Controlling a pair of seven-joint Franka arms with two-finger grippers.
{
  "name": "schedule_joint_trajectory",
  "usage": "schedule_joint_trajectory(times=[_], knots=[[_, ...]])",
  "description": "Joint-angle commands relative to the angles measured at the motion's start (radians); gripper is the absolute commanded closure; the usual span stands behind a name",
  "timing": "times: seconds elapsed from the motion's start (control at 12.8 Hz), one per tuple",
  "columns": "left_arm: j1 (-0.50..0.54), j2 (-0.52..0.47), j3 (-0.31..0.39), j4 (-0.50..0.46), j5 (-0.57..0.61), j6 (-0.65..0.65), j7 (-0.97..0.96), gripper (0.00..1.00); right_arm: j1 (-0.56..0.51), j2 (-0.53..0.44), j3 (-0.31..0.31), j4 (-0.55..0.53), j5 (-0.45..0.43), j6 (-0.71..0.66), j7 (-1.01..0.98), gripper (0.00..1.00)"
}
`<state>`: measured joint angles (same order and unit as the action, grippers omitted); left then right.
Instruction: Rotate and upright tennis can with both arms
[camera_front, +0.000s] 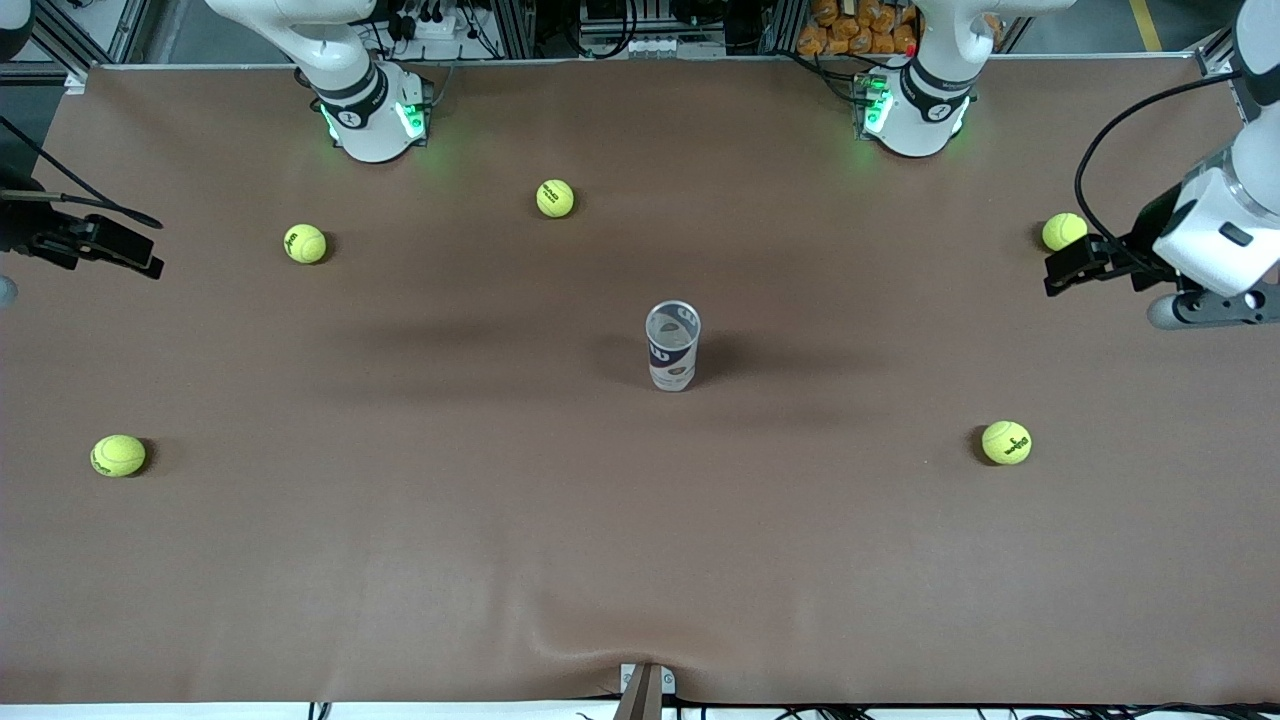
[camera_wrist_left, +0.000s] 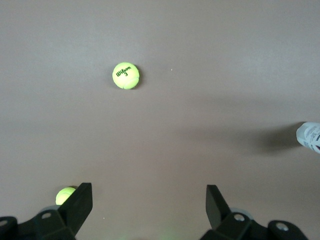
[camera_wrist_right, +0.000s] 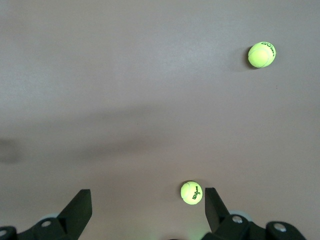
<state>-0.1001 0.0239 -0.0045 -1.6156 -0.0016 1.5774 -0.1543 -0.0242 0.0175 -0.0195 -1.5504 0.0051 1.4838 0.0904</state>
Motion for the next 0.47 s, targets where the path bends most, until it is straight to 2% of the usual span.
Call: schedule_joint_trajectory(times=[0.0, 0.24, 0.39], knots=[[0.019, -0.084, -0.006, -0.092, -0.012, 0.03, 0.012, 0.0, 0.024, -0.002, -0.013, 0.015, 0.009, -0.016, 0.017, 0.0], [0.022, -0.087, -0.011, -0.061, 0.005, -0.016, 0.01, 0.0, 0.029, -0.002, -0.01, 0.016, 0.01, -0.005, 0.017, 0.0], [0.016, -0.099, -0.018, -0.056, 0.064, -0.016, 0.012, 0.0, 0.026, -0.002, -0.01, 0.016, 0.009, -0.014, 0.015, 0.0]])
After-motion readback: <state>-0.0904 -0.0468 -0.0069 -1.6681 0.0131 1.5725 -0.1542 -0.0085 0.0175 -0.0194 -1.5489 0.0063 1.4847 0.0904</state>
